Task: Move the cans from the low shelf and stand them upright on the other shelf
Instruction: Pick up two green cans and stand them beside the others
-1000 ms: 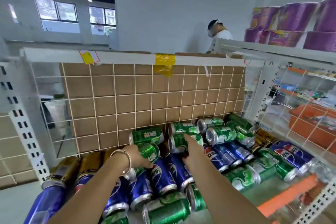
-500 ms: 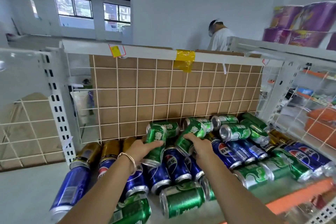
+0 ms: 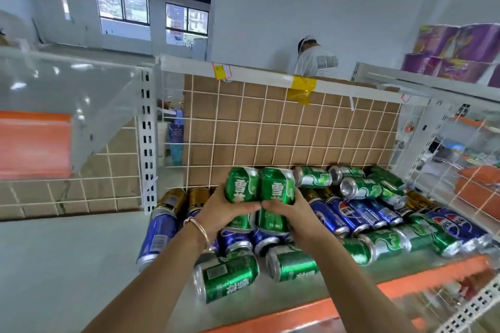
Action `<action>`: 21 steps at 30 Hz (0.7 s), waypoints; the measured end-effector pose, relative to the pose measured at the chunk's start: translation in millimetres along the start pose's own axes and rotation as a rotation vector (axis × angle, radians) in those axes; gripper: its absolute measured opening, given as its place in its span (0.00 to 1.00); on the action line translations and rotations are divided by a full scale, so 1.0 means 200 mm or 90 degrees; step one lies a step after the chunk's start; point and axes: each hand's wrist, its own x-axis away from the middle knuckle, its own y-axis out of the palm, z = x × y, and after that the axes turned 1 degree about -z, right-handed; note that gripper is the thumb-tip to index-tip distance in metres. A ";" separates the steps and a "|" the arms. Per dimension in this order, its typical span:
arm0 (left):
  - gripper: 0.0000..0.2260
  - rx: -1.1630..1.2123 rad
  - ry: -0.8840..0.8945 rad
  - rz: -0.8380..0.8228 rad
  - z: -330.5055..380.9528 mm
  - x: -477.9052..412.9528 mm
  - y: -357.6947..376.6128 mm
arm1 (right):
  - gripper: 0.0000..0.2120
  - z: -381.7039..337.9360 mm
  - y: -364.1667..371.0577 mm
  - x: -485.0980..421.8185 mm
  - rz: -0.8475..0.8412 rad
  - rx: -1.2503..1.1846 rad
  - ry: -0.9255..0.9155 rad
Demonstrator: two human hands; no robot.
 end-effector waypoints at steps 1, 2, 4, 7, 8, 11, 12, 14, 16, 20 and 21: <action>0.17 -0.007 0.009 0.000 0.01 0.05 -0.01 | 0.28 0.00 0.02 0.03 -0.018 0.000 -0.011; 0.18 -0.011 0.013 0.004 0.02 0.10 -0.03 | 0.26 0.00 0.05 0.06 -0.029 -0.001 -0.020; 0.19 -0.005 0.013 0.029 0.03 0.19 -0.06 | 0.23 0.01 0.11 0.11 -0.037 0.000 -0.044; 0.24 0.001 0.026 0.082 0.04 0.35 -0.09 | 0.24 0.02 0.21 0.20 -0.059 0.006 -0.062; 0.24 0.005 0.030 0.101 0.04 0.41 -0.09 | 0.23 0.02 0.24 0.24 -0.074 -0.002 -0.063; 0.19 0.004 0.044 0.143 0.05 0.60 -0.10 | 0.27 0.02 0.32 0.36 -0.104 -0.018 -0.054; 0.16 0.002 0.046 0.154 0.04 0.66 -0.10 | 0.28 0.04 0.35 0.40 -0.110 -0.019 -0.053; 0.16 0.000 0.055 0.177 0.02 0.79 -0.10 | 0.28 0.09 0.40 0.49 -0.131 -0.027 -0.051; 0.19 0.006 0.054 0.207 0.00 0.93 -0.12 | 0.28 0.13 0.46 0.58 -0.151 -0.026 -0.023; 0.17 0.015 0.022 0.284 -0.03 1.20 -0.18 | 0.28 0.18 0.63 0.74 -0.200 -0.031 0.018; 0.17 0.028 0.016 0.309 -0.03 1.27 -0.19 | 0.27 0.19 0.69 0.77 -0.207 -0.039 0.026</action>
